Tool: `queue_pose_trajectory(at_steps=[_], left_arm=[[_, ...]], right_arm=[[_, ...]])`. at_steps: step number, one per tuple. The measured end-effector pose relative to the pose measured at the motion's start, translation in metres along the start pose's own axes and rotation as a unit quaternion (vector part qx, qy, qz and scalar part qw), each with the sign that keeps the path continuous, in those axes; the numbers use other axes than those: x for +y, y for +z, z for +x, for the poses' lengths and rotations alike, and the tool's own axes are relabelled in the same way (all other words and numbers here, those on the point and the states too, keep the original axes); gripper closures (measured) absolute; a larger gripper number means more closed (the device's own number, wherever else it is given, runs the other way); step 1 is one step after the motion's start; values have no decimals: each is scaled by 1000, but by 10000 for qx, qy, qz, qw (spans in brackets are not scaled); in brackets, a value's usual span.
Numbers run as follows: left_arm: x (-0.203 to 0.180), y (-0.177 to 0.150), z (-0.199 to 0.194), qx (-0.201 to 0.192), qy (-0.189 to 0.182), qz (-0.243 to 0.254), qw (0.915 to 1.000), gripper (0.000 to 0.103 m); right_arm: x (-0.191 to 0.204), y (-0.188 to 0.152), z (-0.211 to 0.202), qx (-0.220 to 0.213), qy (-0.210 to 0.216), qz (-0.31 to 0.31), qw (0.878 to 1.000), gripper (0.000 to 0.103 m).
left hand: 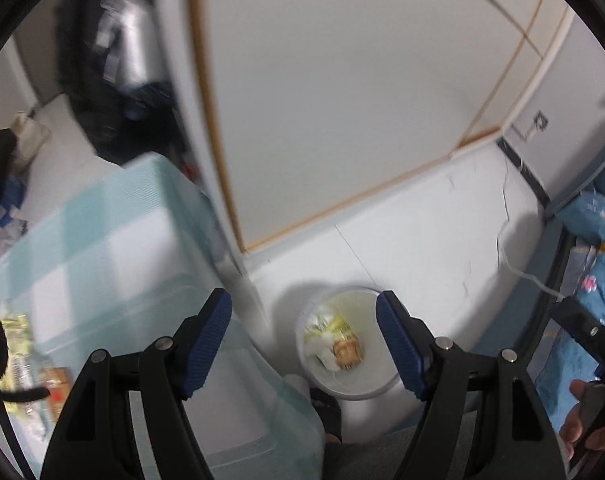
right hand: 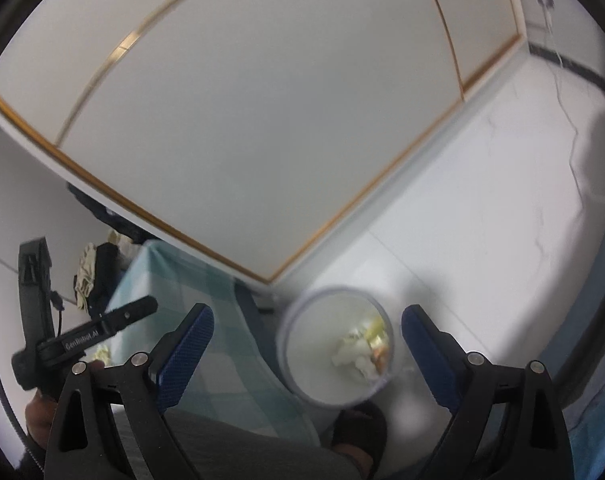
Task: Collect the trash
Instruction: 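Move both open tools back over the checked table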
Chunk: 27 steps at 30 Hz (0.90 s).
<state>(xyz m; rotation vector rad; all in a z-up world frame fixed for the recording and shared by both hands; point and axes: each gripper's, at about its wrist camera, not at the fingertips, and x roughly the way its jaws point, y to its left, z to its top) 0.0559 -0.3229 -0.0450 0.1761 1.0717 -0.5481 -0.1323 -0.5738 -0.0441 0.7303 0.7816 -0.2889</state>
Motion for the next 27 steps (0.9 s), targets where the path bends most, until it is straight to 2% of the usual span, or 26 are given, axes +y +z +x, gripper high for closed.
queue_pose_trajectory(at_steps=[4,8,11,15,21,27], left_arm=[[33,-3,-33,-388,94,-335,9986,32],[66,-9,-69,-765,199,-651,9947,31],[96,-17,-94,-1082,195,-917,9897,27],[131,-32,-124,-1428,442,-1171,9818,25],[179,-58,-155,-1811,915,-1492,9678,23],[238,-85,-163,-1973,1309,-1858,9536,19]], right_arm=[[42,10,-29,-405,345,-163,9985,6],[90,10,-48,-635,660,-497,9946,3],[132,6,-59,-776,889,-858,9893,3],[185,-10,-63,-947,1032,-1348,9809,0],[250,-44,-44,-848,1195,-1975,9693,0],[298,-78,-4,-375,1142,-2432,9625,0]])
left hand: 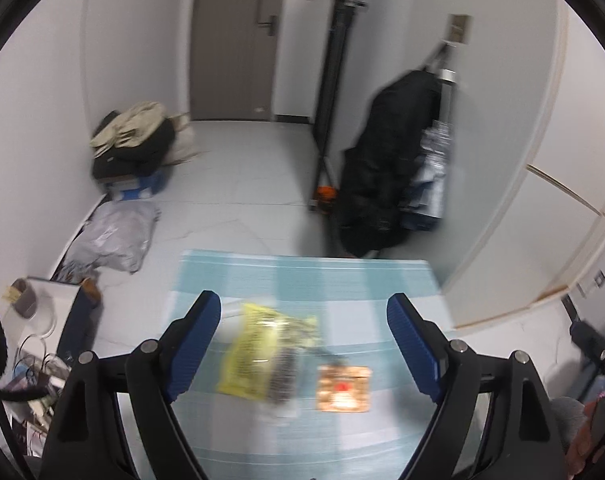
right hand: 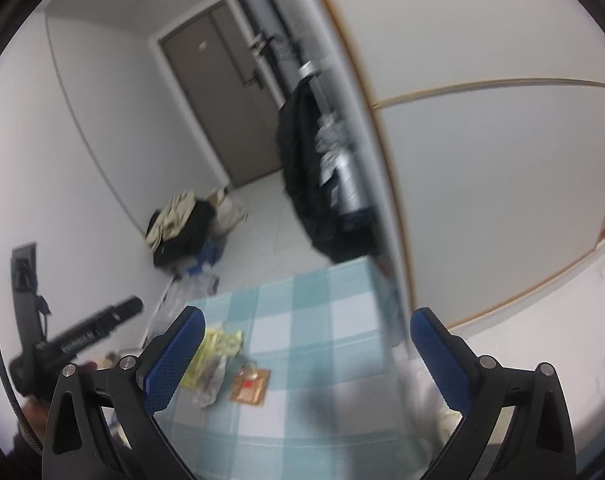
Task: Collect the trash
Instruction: 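Move both open tools back over the checked table, then grasp the yellow printed snack bag with the right tool and lift it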
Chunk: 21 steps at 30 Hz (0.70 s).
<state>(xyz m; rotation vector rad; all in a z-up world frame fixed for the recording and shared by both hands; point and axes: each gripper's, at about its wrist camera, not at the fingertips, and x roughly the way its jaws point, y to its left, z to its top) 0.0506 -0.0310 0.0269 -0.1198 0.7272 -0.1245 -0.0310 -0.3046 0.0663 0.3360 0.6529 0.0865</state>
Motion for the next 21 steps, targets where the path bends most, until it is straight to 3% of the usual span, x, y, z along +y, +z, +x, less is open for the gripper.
queue_pose_trajectory(at_steps=[5,11,21], left_arm=[[48,-10,11,115,237,-365,9990,17],[84,-22,15,153,249,-671,9973,17],[137,-27,22,581,159,-1436,9878,17]], right_arm=[[37,-21,42,531,97,-334,9980,0],[67,-47,92,1127,59,-819,9902,1],[100,-84,160,1892,-64,-1222,9743,1]])
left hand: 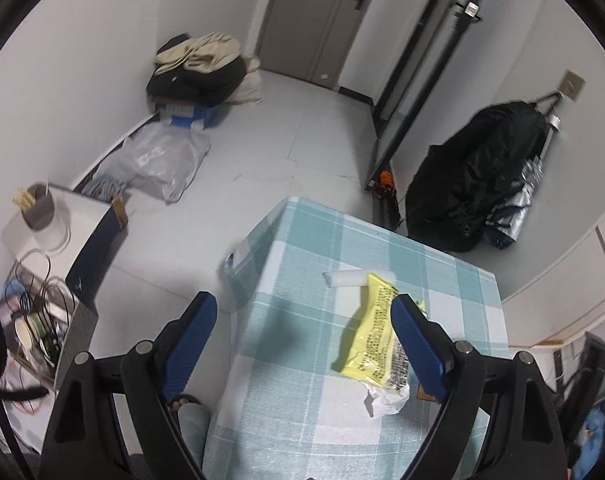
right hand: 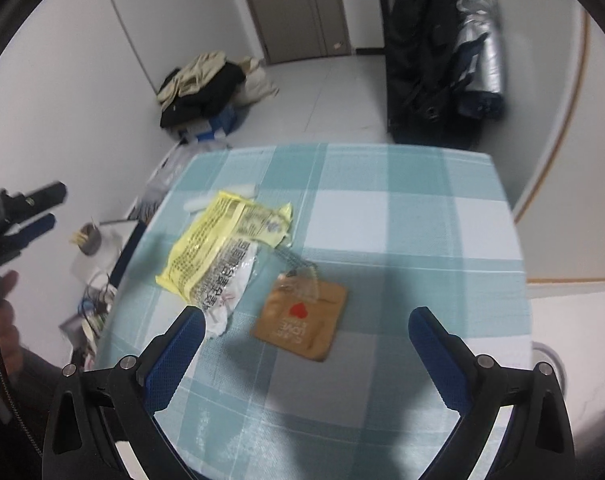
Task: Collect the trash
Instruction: 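Grasp the yellow printed snack bag with the right tool and lift it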
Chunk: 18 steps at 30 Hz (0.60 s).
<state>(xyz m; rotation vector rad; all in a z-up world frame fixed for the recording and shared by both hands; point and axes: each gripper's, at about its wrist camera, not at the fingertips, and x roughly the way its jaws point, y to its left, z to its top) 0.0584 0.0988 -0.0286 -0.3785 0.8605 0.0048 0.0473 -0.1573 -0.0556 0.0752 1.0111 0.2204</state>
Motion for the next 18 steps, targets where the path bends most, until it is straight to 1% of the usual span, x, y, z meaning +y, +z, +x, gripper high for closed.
queue_pose_trajectory(at_steps=[6,9,10,13,16,17,18], left_arm=[[31,7,-2,33,23,-590,9982,17],[41,11,-2,52,18,-850,9964,17],[45,12,-3,48,49,-926,9957,17],[52,15,-3,12,90,-1055,9944,17],[57,16,-2,38,105,-1173,9930,17],[59,15,-1,62,94,-1211,9926,17],[61,15,-1,87,68,-1249,9921,17]], right_arm=[[20,33,31,202,381,153,9990,0],[31,51,58,477,462,376,9971,0],[35,58,72,671,496,508,9952,0],[42,68,104,1122,495,889,9885,0],[48,74,122,1341,418,1254,9821,0],[51,75,126,1393,383,1265,9814,0],[55,76,131,1477,233,1218,9812,0]])
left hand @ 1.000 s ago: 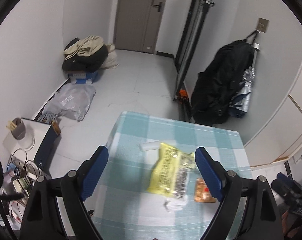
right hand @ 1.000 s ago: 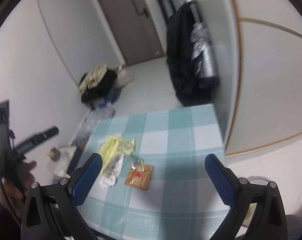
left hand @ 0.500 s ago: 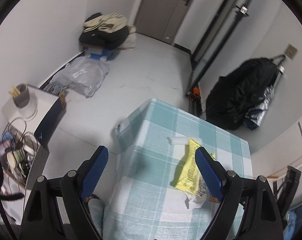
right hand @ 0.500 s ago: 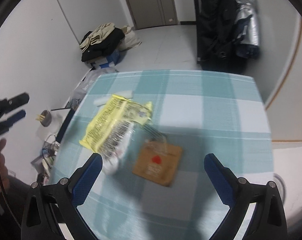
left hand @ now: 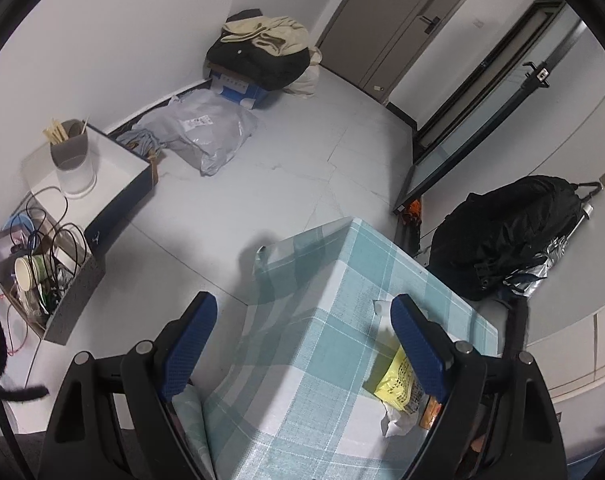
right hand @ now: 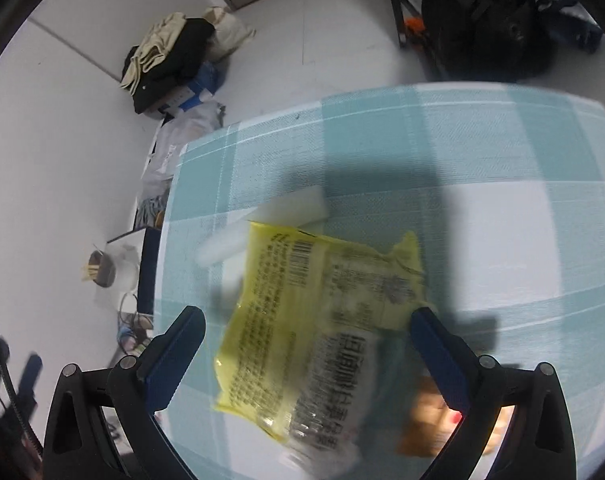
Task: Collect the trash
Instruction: 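Grasp the yellow printed snack bag with the right tool and lift it, then grasp the white tissue with the left tool while the right tool holds the yellow bag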
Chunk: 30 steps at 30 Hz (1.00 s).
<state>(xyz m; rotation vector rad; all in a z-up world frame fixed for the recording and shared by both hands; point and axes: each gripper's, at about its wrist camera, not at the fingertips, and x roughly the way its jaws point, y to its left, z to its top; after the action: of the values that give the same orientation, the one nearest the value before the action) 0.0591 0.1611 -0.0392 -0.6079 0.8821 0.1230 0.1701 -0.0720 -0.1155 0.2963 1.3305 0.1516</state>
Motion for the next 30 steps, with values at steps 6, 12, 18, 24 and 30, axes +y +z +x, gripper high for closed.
queue_pose_trajectory(at_steps=[6,12,18,24,30], left_arm=[[6,2,0,25,-26,-71,10000,17],[8,2,3,99,-16,-88,9999,17],[6,0,6,142,38,-2,9999,17],[0,-7,10,196,155,188,9995,17],[-14,-16,15,282,233,543,9979,17]], right_arm=[[19,-1,11,-90,-783,-308,9964,0],[27,-12,9,-187,-1181,-672,9905,14],[14,-24,-9,-246,-992,-691,9924,35],[5,-37,-39,-544,-688,-880,9923,35],[-15,-52,-68,-811,-187,-900,9925,35]])
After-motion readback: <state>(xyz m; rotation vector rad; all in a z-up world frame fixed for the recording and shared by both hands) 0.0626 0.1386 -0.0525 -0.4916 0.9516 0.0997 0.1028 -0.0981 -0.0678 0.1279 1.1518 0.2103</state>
